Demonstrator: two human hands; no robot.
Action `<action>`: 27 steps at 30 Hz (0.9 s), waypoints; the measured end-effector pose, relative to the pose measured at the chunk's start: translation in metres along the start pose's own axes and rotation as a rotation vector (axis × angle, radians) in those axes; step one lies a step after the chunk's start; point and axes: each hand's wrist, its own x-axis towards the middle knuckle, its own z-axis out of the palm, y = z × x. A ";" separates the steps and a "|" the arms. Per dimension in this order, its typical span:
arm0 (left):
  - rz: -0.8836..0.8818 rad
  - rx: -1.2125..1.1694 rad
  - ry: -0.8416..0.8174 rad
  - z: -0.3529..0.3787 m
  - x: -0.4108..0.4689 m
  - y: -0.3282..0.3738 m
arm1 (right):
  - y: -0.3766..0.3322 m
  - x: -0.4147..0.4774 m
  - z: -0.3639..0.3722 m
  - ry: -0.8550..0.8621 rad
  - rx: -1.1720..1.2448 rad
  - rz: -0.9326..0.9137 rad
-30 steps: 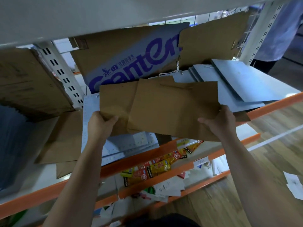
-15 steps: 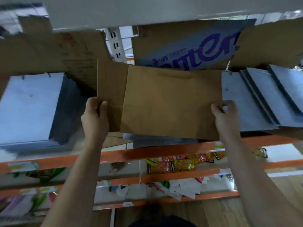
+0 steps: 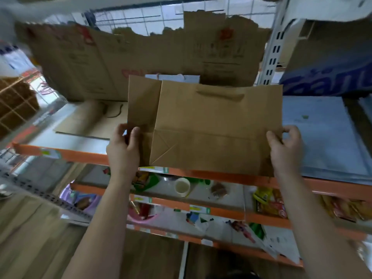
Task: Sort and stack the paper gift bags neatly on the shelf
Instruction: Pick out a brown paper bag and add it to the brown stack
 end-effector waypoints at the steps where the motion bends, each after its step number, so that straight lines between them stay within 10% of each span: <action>1: 0.010 -0.012 0.003 -0.008 0.007 -0.008 | -0.003 -0.007 0.013 0.000 -0.006 0.001; 27: -0.094 -0.328 -0.018 -0.059 0.215 -0.158 | -0.120 0.003 0.246 -0.006 -0.029 -0.133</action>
